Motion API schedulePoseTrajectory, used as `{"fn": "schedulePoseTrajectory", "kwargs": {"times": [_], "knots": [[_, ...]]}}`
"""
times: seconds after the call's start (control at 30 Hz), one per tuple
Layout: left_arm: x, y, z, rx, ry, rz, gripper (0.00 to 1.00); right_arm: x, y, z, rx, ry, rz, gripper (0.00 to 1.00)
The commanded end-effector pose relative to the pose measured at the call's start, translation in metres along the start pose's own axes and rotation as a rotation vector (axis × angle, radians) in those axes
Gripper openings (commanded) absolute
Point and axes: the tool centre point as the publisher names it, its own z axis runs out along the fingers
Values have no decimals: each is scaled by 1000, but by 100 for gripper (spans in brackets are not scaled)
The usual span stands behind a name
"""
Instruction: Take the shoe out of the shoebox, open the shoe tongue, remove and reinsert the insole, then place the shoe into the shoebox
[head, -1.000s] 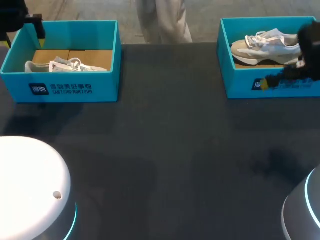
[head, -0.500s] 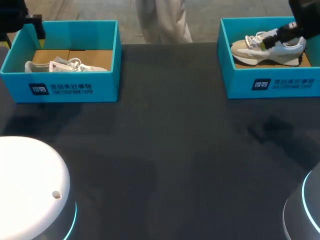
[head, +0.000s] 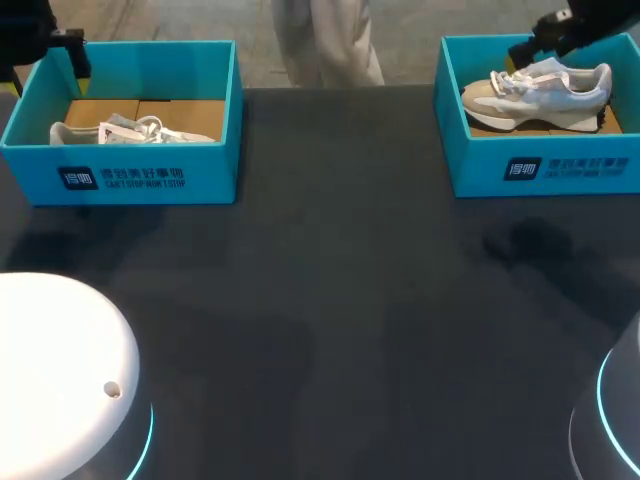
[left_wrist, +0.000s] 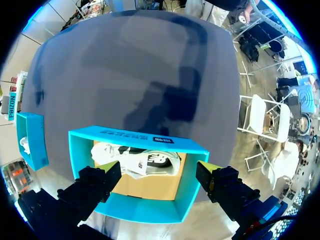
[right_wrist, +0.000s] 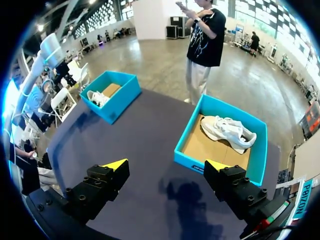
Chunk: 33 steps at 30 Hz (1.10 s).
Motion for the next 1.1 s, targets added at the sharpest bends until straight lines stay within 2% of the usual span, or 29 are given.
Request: {"fn": "schedulePoseTrajectory", "kwargs": {"times": [0.03,0.23,0.4,0.47,1.1], "knots": [[0,0,0,0,2,0,100,-14,16,12,43,-78,46,100],[0,0,0,0,2,0,100,-52,41,34,76,-256,122,100],[0,0,0,0,2,0,100,-89,49,59,121,-401,284,100],[0,0,0,0,2,0,100,-105,50,71,143,-418,330,100],[0,0,0,0,2,0,100,-105,50,71,143,-418,330,100]]}}
